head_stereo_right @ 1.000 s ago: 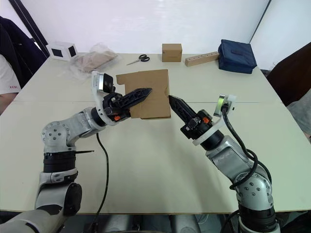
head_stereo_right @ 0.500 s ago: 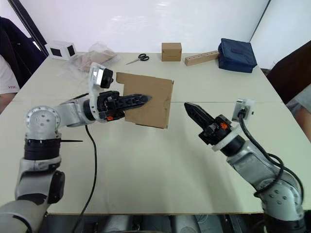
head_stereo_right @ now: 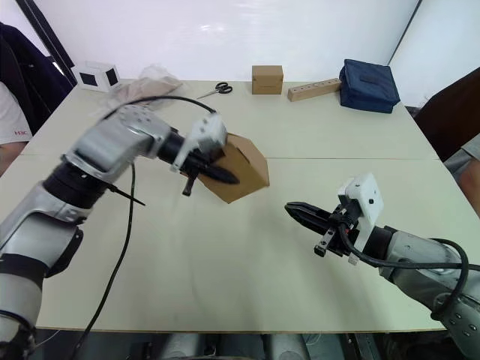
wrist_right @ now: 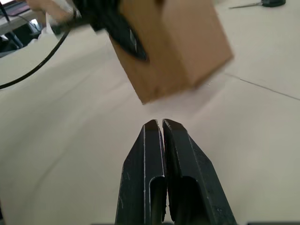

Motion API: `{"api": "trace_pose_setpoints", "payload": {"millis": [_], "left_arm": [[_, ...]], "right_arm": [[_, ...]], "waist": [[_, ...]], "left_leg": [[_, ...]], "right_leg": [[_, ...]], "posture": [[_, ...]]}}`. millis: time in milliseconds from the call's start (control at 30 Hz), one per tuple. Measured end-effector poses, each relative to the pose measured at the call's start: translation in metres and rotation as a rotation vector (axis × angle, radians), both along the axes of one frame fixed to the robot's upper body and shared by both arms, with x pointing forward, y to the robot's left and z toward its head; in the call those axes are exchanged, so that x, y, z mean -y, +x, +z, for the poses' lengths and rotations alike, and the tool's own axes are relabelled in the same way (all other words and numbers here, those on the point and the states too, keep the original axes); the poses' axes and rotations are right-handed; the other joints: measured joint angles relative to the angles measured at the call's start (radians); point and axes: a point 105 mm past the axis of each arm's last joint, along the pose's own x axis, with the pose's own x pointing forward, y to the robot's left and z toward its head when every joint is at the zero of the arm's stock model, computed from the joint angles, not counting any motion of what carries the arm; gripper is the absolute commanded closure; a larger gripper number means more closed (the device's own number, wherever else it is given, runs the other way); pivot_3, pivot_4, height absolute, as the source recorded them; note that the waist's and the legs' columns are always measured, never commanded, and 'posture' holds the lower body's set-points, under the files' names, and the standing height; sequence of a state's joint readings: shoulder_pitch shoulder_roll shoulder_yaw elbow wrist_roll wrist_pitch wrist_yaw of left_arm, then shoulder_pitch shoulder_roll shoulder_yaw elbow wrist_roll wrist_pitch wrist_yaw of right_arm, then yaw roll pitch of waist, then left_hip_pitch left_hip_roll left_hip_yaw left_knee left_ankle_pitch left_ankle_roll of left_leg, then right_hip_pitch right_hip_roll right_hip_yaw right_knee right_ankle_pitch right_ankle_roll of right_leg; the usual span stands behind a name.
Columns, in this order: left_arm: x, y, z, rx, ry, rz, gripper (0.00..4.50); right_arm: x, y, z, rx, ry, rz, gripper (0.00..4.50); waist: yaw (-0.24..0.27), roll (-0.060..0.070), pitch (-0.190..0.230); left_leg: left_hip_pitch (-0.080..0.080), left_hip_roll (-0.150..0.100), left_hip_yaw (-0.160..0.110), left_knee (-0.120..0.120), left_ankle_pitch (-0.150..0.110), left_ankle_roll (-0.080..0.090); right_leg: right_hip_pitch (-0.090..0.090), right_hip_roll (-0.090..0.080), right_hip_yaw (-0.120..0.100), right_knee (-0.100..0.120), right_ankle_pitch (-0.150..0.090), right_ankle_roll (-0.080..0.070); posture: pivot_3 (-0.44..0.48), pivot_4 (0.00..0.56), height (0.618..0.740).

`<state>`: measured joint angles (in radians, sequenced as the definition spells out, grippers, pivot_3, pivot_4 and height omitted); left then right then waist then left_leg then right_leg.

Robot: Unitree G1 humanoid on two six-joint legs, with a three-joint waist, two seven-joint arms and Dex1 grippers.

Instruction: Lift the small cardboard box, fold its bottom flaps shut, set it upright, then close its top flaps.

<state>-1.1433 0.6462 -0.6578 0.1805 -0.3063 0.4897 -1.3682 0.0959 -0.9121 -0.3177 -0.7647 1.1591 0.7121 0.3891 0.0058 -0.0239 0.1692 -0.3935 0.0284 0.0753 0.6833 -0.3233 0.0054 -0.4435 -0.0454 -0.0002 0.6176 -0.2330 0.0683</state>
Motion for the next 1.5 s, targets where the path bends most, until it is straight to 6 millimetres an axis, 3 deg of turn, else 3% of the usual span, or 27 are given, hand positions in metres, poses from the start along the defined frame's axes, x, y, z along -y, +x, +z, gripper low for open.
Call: {"api": "trace_pose_setpoints", "payload": {"millis": [200, 533, 567, 633, 700, 833, 1000, 1167, 1367, 1500], "left_arm": [[0.003, -0.016, -0.026, 0.065, 0.222, -0.209, 4.50], [0.016, -0.024, -0.053, 0.273, 0.405, -0.348, 4.50], [0.018, -0.023, -0.054, 0.285, 0.407, -0.345, 4.09], [0.019, -0.023, -0.057, 0.274, 0.405, -0.324, 3.83], [0.023, -0.023, -0.056, 0.248, 0.397, -0.284, 2.94], [0.029, -0.026, -0.051, 0.204, 0.372, -0.245, 1.80], [0.040, -0.028, -0.024, 0.154, 0.296, -0.209, 0.03], [0.034, -0.022, 0.017, 0.127, 0.186, -0.127, 0.03], [0.023, -0.022, 0.032, 0.050, 0.115, -0.065, 0.03], [0.008, -0.025, 0.080, -0.082, -0.218, 0.008, 0.03]], "right_arm": [[-0.005, 0.001, -0.003, 0.006, -0.015, 0.020, 4.42], [-0.012, 0.003, -0.005, 0.014, -0.001, 0.043, 4.42], [-0.013, 0.004, -0.007, 0.013, -0.001, 0.042, 4.50], [-0.014, 0.004, -0.007, 0.012, 0.010, 0.043, 4.50], [-0.016, 0.003, -0.010, 0.002, 0.010, 0.047, 4.50], [-0.016, 0.003, -0.011, 0.001, 0.015, 0.044, 4.50], [-0.016, 0.004, -0.011, -0.002, 0.013, 0.037, 4.50], [-0.016, 0.004, -0.011, -0.004, 0.015, 0.033, 4.50], [-0.016, 0.004, -0.011, -0.004, 0.020, 0.032, 4.50], [-0.014, 0.009, -0.012, 0.022, 0.032, 0.002, 4.50]], "waist": [[0.011, 0.000, 0.000], [0.007, 0.002, -0.001], [0.008, 0.002, -0.002], [0.009, 0.003, -0.002], [0.008, 0.003, -0.002], [0.007, 0.003, -0.002], [0.007, 0.003, -0.002], [0.004, 0.003, -0.002], [0.007, 0.003, -0.001], [-0.003, 0.003, -0.002]], "left_leg": [[-0.002, 0.000, 0.000, 0.001, -0.002, 0.003], [0.006, 0.000, 0.000, 0.002, -0.002, 0.003], [0.008, 0.000, -0.001, 0.002, -0.002, 0.003], [0.010, 0.001, -0.003, 0.003, -0.002, 0.003], [0.009, 0.001, -0.004, 0.006, -0.002, 0.003], [0.004, 0.000, -0.005, 0.008, -0.002, 0.004], [0.001, 0.000, -0.005, 0.013, -0.003, 0.005], [0.002, 0.000, -0.005, 0.014, -0.003, 0.006], [0.003, 0.000, -0.006, 0.016, -0.003, 0.005], [0.003, 0.001, -0.005, 0.016, -0.003, 0.005]], "right_leg": [[0.000, -0.001, 0.000, -0.001, 0.000, 0.001], [0.007, 0.000, 0.001, 0.001, 0.001, 0.002], [0.009, 0.000, 0.001, 0.002, 0.001, 0.002], [0.011, 0.000, 0.001, 0.003, 0.001, 0.002], [0.012, 0.000, 0.001, 0.003, 0.001, 0.002], [0.010, 0.000, 0.001, 0.003, 0.001, 0.003], [0.008, 0.000, 0.000, 0.004, 0.001, 0.004], [0.008, 0.001, 0.001, 0.008, 0.000, 0.005], [0.007, 0.001, 0.001, 0.012, 0.000, 0.005], [0.007, 0.001, 0.001, 0.013, 0.000, 0.005]], "posture": [[0.000, 0.150, 0.740], [0.000, 0.150, 0.740], [0.000, 0.150, 0.740], [0.000, 0.150, 0.740], [0.000, 0.150, 0.740], [0.000, 0.150, 0.740], [0.000, 0.150, 0.740], [0.000, 0.150, 0.740], [0.000, 0.150, 0.740], [0.000, 0.150, 0.740]]}}
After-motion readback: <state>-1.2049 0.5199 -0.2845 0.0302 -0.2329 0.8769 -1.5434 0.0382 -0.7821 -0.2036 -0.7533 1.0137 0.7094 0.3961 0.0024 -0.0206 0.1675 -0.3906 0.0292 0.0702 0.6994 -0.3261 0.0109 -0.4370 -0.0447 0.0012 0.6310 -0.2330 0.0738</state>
